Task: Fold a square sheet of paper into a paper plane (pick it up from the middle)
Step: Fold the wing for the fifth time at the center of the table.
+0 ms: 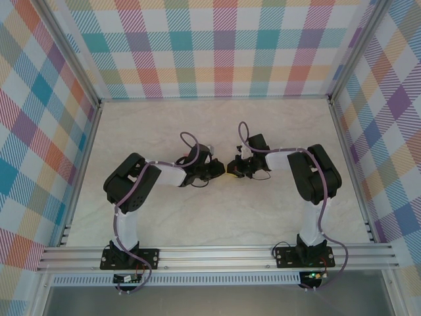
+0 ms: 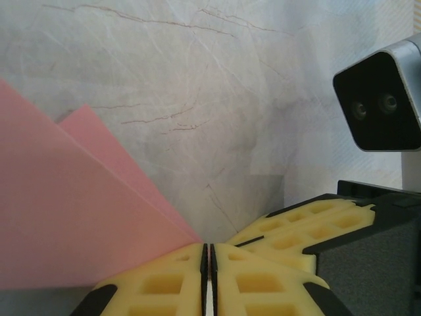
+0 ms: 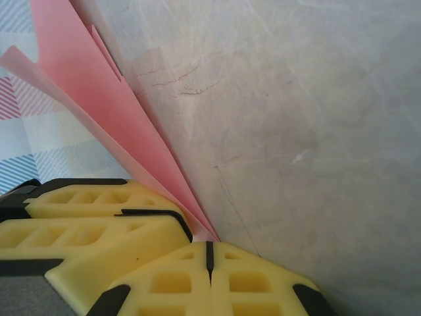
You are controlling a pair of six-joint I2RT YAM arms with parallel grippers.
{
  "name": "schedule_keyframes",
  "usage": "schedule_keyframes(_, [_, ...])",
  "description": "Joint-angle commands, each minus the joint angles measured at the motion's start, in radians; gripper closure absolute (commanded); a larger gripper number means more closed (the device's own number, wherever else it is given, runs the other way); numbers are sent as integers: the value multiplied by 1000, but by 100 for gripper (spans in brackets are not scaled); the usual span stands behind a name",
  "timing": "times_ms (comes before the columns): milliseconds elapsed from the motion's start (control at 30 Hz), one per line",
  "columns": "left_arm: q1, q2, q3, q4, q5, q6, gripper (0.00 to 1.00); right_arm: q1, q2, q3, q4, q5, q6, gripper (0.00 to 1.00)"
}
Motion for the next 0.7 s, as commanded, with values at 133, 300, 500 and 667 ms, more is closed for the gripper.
schedule_keyframes(133, [14, 4, 28, -124, -150, 86, 88, -20, 76, -43, -214, 202, -22, 100])
schedule_keyframes(300, [46, -22, 33, -160, -167, 95, 88, -20, 76, -47, -217, 208, -23, 100])
schedule_keyframes(500, [87, -35, 36, -188, -157, 110, 88, -20, 77, -46, -218, 209, -25, 100])
schedule_keyframes(667, [133, -37, 36, -206, -138, 132, 88, -20, 77, -47, -215, 209, -25, 100])
